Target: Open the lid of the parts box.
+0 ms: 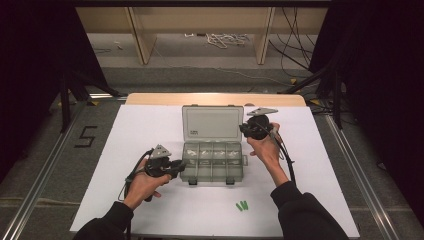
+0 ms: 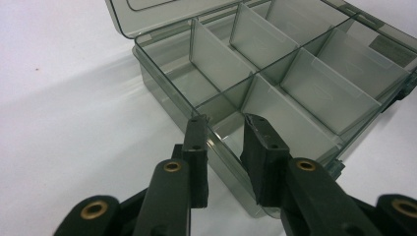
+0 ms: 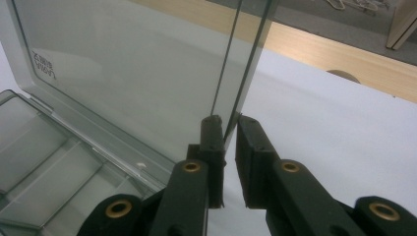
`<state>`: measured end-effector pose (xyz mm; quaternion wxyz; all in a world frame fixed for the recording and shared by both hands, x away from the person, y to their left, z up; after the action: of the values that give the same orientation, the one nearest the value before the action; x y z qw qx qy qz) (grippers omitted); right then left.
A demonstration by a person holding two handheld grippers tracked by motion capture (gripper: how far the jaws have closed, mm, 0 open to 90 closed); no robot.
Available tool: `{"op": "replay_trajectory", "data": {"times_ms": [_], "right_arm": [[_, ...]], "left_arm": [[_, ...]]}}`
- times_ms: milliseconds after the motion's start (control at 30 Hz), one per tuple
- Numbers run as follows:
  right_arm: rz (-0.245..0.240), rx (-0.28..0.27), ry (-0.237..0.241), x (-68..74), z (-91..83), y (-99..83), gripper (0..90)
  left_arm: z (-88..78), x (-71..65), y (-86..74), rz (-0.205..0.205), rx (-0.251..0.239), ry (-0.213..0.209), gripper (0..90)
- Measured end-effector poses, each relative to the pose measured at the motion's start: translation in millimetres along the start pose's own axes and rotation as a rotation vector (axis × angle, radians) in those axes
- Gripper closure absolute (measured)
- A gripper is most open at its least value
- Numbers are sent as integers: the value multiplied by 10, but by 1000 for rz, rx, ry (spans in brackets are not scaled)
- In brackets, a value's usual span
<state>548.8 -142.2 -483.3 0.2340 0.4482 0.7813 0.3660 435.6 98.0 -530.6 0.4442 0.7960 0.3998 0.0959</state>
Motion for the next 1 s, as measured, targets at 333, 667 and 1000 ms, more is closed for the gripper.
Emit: {"op": "replay_trajectory", "data": {"times_ms": [333,667,1000], "right_arm": [[61,38,1,-21,56,-5,825],[89,46,-2,-43,109,17,837],[99,40,-6,-51,132,27,838]], "left_arm": [[-1,-2,1,1,1,3,718],[2,-5,3,-15,-6,-1,717],[12,-6,8,-34,-22,-4,716]]}}
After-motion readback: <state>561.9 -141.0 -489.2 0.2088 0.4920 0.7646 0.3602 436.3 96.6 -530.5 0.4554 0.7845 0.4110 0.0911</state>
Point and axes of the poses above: each handheld gripper's, and its own axes: z roughly forward along the jaws, y roughly out of its top, x roughly to its left, the point moved 9 cm from there along z, roughly forward along the jaws, and after that the axes turned 3 degrees about -y, right-handed, at the moved point
